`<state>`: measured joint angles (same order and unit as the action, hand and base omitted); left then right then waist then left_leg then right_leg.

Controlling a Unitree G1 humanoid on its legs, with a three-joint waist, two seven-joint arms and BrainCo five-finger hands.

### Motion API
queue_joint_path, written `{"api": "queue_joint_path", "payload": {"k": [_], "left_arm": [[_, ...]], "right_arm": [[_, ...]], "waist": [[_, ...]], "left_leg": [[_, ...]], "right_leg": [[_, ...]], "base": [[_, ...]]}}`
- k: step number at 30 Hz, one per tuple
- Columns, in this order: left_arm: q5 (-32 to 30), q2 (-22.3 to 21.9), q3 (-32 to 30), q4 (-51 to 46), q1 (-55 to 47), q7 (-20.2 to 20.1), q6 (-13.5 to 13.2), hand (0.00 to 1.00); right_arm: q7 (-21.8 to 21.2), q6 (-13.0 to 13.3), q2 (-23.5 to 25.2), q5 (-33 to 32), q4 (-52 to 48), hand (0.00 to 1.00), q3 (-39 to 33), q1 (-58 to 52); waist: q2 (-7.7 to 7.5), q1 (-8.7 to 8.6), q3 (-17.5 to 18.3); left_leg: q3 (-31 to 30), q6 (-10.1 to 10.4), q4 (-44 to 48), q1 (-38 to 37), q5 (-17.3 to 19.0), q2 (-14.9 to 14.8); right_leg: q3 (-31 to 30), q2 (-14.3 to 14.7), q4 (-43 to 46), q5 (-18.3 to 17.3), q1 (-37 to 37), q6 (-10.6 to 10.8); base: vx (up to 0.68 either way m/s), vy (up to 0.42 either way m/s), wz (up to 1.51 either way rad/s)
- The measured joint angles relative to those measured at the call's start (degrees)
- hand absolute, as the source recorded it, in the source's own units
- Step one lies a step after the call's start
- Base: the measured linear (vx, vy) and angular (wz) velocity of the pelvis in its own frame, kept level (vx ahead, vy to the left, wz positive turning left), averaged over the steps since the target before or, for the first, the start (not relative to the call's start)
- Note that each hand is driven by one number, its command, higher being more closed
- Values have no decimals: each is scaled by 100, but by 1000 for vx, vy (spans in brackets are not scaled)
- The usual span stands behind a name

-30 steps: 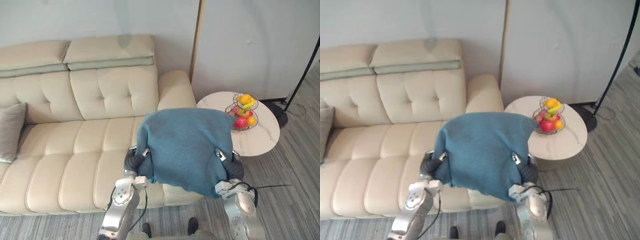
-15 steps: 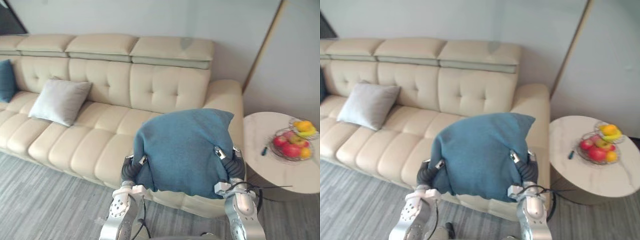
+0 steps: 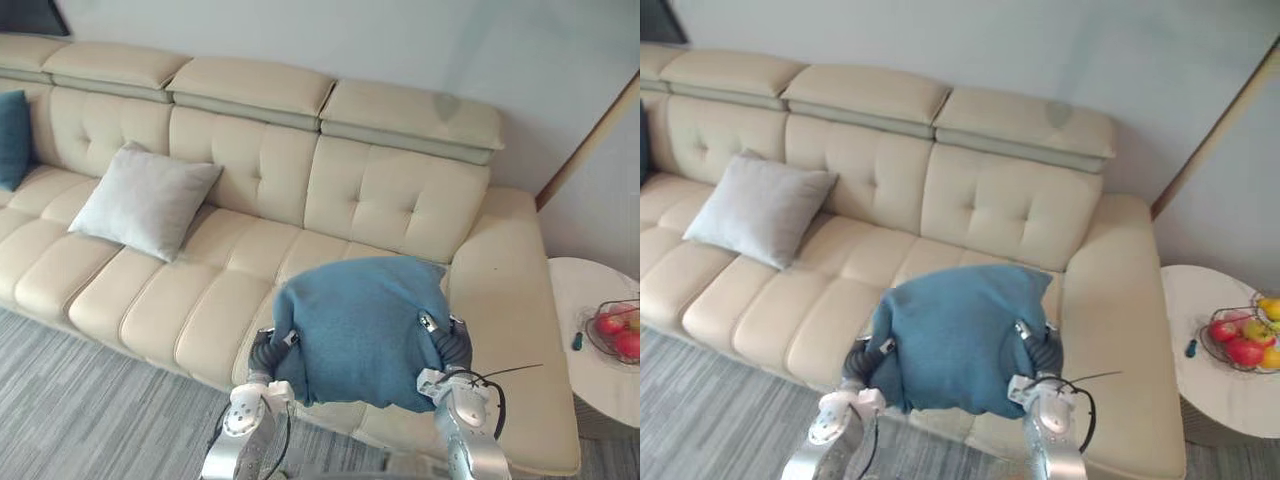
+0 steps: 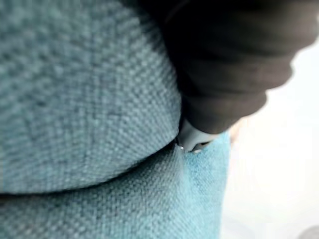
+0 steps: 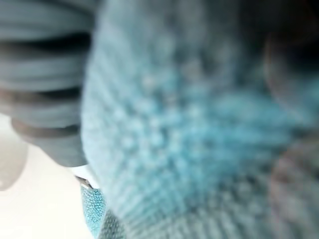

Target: Pick up cushions and gather them together orderly.

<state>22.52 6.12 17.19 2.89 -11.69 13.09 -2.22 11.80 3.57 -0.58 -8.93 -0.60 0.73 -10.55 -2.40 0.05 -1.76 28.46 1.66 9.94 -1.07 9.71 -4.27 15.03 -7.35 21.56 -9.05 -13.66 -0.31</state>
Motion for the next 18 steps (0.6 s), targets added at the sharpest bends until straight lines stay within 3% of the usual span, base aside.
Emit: {"api": "queue_joint_path", "payload": {"k": [1, 4, 7, 8, 9, 11, 12, 14, 15, 16, 18], "left_arm": [[-14, -29, 0, -9, 26, -1, 7, 100], [-17, -42, 28, -45, 41, -5, 40, 100], [-11, -89, 149, -63, 7, -162, 61, 100], [-4, -112, 149, -154, -40, -215, 73, 100], [-3, -162, 152, -285, -86, -225, 77, 100], [-4, -253, 139, -416, -92, -225, 80, 100], [-11, -262, 131, -522, -93, -225, 76, 100], [-51, -260, 109, -628, -121, -225, 75, 100], [-68, -259, 110, -655, -172, -225, 75, 100], [-108, -225, 103, -664, -283, -219, 80, 100], [-112, -223, 107, -668, -351, -219, 90, 100]], "right_arm": [[0, 22, -39, -1, -6, 100, -4, 32], [-1, 23, -52, -15, -59, 100, -48, -45], [6, 18, -70, -21, -513, 100, -156, -528], [6, 18, -67, -19, -790, 100, -155, -632], [9, 25, -91, -18, -1024, 100, -161, -636], [22, 44, -126, -19, -1076, 100, -168, -548], [38, 49, -128, -19, -1077, 100, -169, -524], [49, 50, -135, -20, -1076, 100, -168, -526], [50, 51, -154, -18, -1064, 100, -161, -525], [44, 44, -158, -13, -986, 100, -92, -540], [32, 40, -147, -7, -981, 100, -83, -550]], "waist": [[114, 22, -40], [197, 11, -124], [236, 12, -189], [270, 38, -210], [264, 104, -224], [316, 158, -190], [321, 242, -183], [366, 278, -157], [464, 290, -82], [353, 314, -31], [249, 285, -19]], "left_leg": [[0, 1, 41, 2, 0, -51], [-116, 11, 353, -2, 7, -134], [-286, 22, 1877, 237, 14, -545], [-439, -45, 2595, 482, -34, -699], [-686, -131, 3062, 782, 146, -800], [-1093, -60, 2727, 919, 464, -767], [-1478, 8, 2026, 869, 515, -686], [-2042, 15, 979, 727, 222, -562], [-2316, 228, 690, 664, -21, -537], [-2236, 366, 555, 547, -35, -442], [-2085, 366, 432, 483, -35, -318]], "right_leg": [[-160, 154, -364, 127, 178, -81], [-287, 186, -440, 147, 378, -78], [-252, 236, -654, 98, 1045, -90], [-267, 252, -746, 0, 1228, -95], [-364, 251, -832, -112, 1308, -94], [-544, 266, -845, -107, 1292, -86], [-724, 264, -870, -86, 1287, -53], [-913, 310, -877, -62, 1258, -10], [-1050, 374, -888, -42, 1214, 75], [-1345, 308, -1027, 37, 1191, 248], [-1461, 177, -1154, 105, 1179, 358]], "base": [[218, 47, -44], [188, 21, -5], [196, -9, 34], [146, 39, -8], [130, 63, -19], [117, 107, -46], [133, 213, -73], [79, 195, -62], [87, 202, -73], [100, 238, -68], [55, 211, -49]]}}
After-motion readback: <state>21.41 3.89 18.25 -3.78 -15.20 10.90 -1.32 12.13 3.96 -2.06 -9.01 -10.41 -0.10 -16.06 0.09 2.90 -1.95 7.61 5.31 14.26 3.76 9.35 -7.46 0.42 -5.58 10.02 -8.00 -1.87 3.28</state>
